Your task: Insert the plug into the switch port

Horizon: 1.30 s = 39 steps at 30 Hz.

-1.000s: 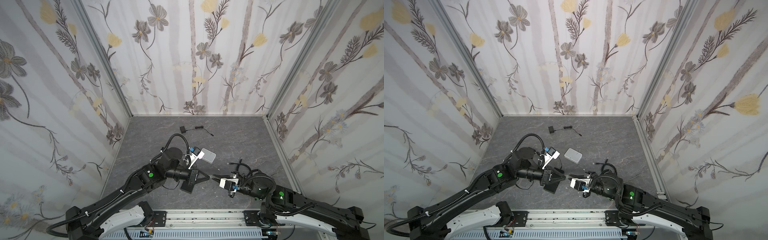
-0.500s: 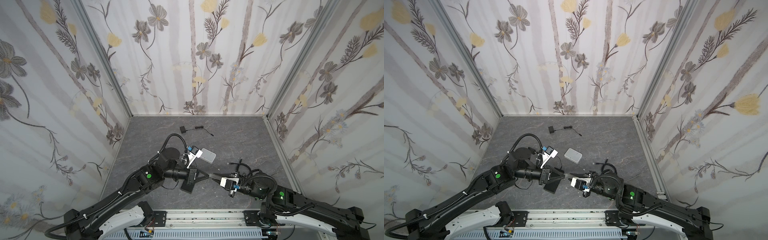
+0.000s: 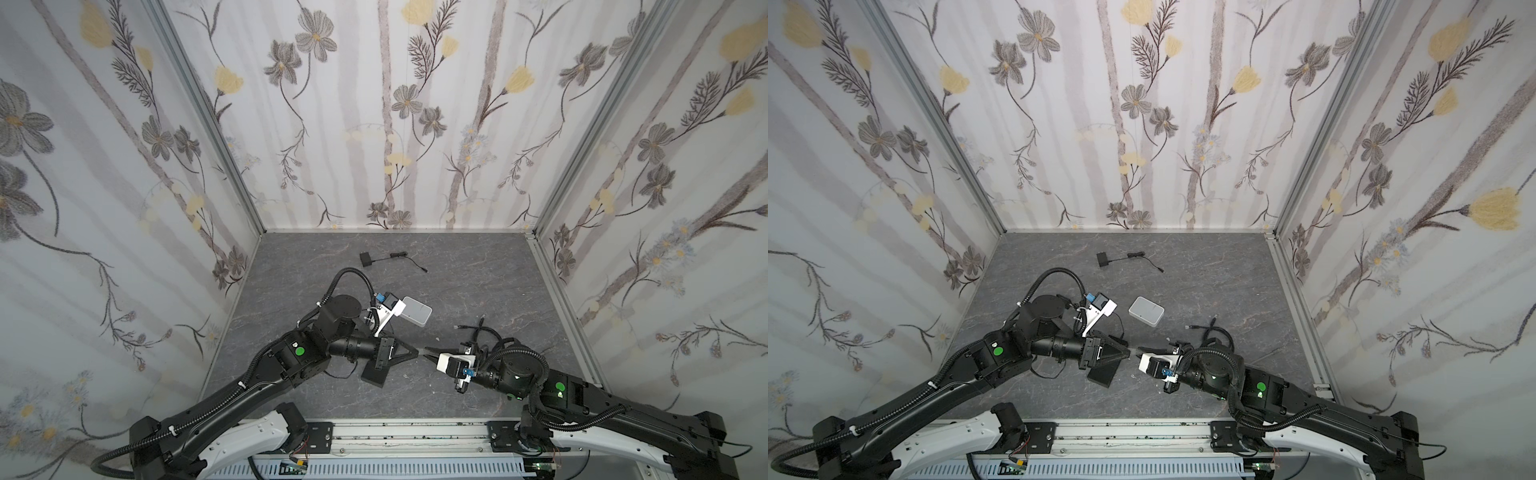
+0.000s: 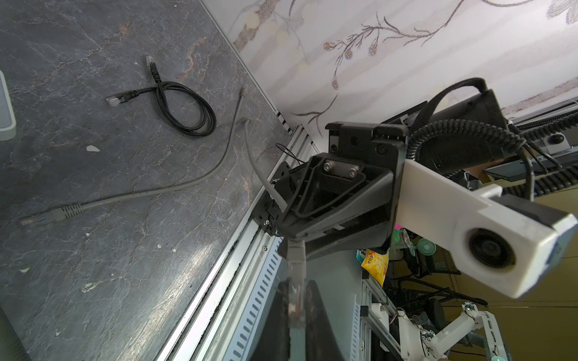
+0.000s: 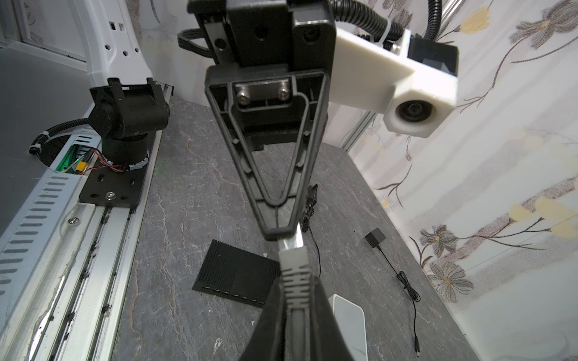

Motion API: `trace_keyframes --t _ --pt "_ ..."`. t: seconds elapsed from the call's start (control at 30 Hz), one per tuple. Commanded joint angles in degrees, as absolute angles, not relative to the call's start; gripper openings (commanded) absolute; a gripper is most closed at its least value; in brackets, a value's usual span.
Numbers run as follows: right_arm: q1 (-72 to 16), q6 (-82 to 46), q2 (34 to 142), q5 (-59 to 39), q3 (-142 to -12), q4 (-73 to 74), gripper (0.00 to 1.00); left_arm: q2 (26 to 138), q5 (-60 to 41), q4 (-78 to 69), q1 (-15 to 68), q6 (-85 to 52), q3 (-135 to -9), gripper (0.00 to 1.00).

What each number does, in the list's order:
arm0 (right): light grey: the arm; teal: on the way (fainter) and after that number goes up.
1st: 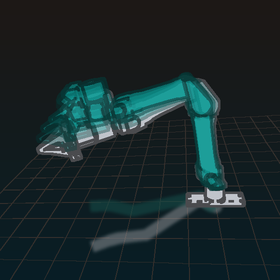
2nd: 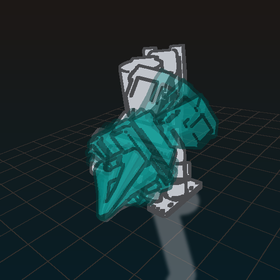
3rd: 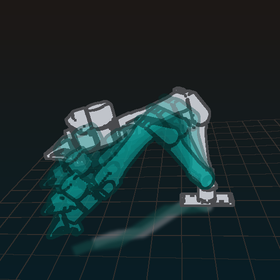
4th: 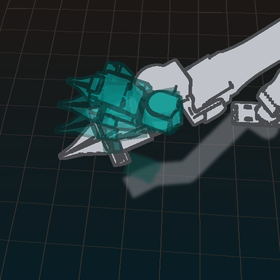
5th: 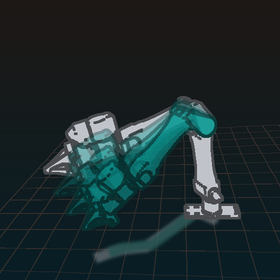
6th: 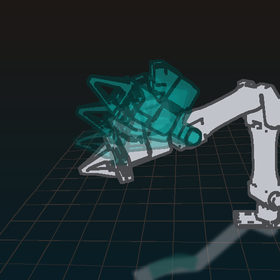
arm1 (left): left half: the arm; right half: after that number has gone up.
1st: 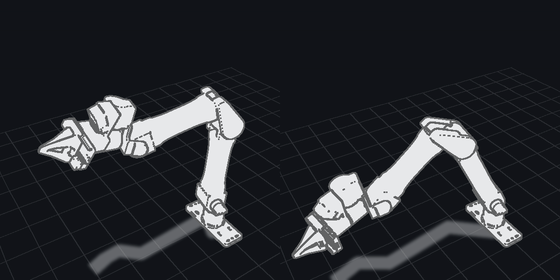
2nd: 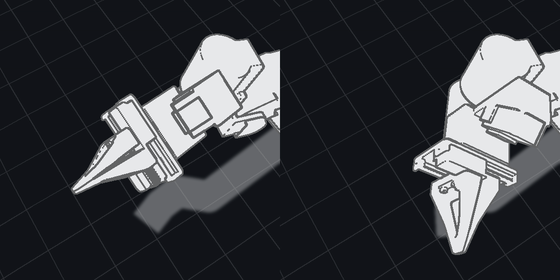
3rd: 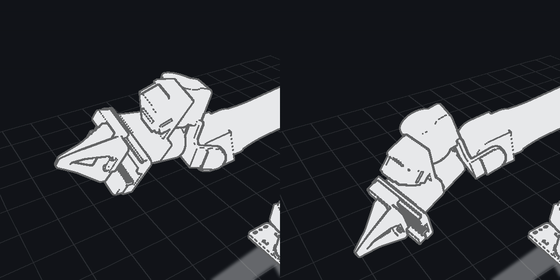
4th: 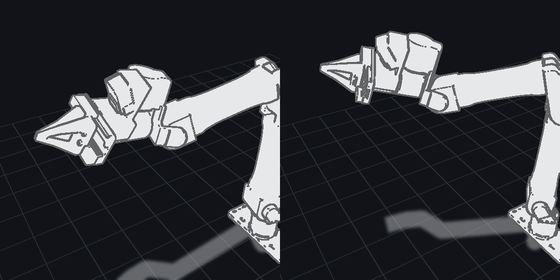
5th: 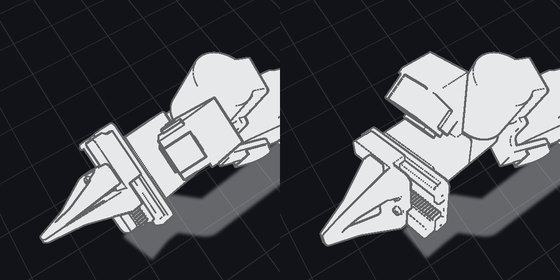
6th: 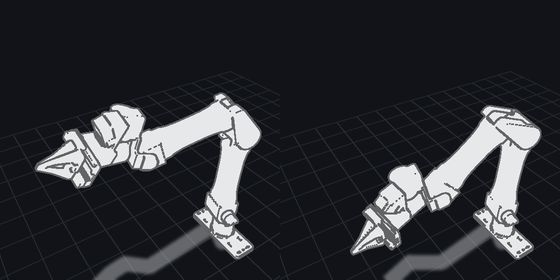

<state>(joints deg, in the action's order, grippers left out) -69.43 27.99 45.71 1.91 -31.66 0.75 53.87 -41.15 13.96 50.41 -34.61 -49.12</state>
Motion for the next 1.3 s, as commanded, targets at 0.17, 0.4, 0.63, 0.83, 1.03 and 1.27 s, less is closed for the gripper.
trace_keyframes --t 0.17,0.4,0.63,0.83,1.03,1.27 --pt "-69.5 24.5 46.5 2.4 -32.8 1.8 0.08 51.3 -31.1 17.2 50.2 -32.4 -49.6 0.81" --pt "-69.0 12.3 52.0 1.4 -32.5 -0.7 0.09 41.1 -5.4 29.9 44.1 -34.0 -45.1 1.00" --pt "-67.9 -0.9 60.6 -4.6 -27.2 3.4 0.10 38.3 1.6 32.5 43.0 -36.0 -38.9 1.00" --pt "-67.1 -7.1 67.9 -9.6 -24.0 8.5 0.09 37.4 -1.1 25.4 43.0 -38.1 -30.4 0.87" --pt "-66.6 -10.6 72.7 -7.7 -22.7 11.0 0.10 38.1 -2.2 18.4 43.0 -44.4 -23.3 0.75" --pt "-66.6 -11.8 81.5 -2.5 -23.4 14.6 0.14 43.6 -7.2 8.4 43.0 -46.6 -17.7 0.74"
